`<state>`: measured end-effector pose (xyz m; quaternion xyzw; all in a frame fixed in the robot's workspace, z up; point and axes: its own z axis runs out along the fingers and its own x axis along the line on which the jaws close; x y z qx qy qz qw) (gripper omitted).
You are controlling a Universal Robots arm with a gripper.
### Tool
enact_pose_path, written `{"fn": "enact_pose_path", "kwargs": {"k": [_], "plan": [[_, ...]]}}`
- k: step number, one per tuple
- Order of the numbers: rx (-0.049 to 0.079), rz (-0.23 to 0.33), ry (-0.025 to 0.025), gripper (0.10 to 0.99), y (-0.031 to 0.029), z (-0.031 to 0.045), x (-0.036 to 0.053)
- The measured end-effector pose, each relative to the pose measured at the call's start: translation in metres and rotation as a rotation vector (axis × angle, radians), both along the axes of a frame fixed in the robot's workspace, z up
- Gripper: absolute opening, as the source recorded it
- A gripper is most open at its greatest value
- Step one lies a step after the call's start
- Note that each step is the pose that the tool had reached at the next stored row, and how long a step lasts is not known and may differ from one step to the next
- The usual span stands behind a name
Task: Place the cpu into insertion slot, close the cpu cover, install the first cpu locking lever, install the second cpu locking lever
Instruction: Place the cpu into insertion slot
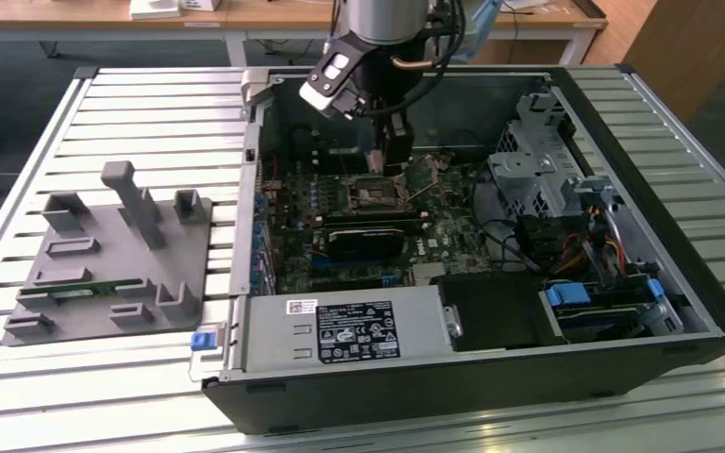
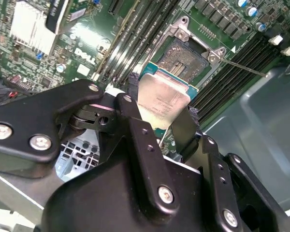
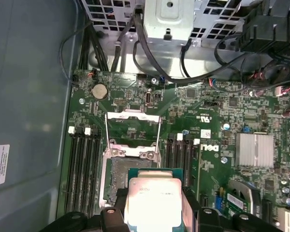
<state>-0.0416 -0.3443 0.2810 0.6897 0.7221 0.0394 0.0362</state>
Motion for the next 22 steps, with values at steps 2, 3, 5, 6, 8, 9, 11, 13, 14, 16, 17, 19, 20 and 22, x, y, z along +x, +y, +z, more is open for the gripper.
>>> {"fn": "enact_pose_path", "kwargs": {"k": [2,3,5,6,8,9,11,13,14,16,17,19,20,22], "plan": [[0.000,-0.004,-0.0001,0.525,0.0026,-0.0034,0.0000],[0.000,-0.005,-0.0001,0.525,0.0035,-0.0054,0.0000],[0.000,-0.005,-0.0001,0.525,0.0056,-0.0090,0.0000],[0.000,-0.006,-0.0001,0.525,0.0073,-0.0108,0.0000],[-0.001,-0.006,0.0001,0.525,0.0103,-0.0143,-0.0003],[-0.001,-0.007,-0.0001,0.525,0.0114,-0.0162,-0.0004],[-0.001,-0.011,-0.0002,0.525,0.0125,-0.0189,-0.0004],[-0.002,-0.016,-0.0001,0.525,0.0130,-0.0211,-0.0005],[-0.002,-0.021,-0.0001,0.525,0.0131,-0.0220,-0.0007],[-0.002,-0.034,0.0000,0.525,0.0134,-0.0239,-0.0017],[-0.002,-0.035,0.0000,0.525,0.0139,-0.0255,-0.0021],[-0.002,-0.035,-0.0001,0.525,0.0150,-0.0292,-0.0024],[-0.002,-0.035,-0.0001,0.525,0.0153,-0.0310,-0.0025],[-0.002,-0.035,-0.0001,0.525,0.0157,-0.0346,-0.0029]]}}
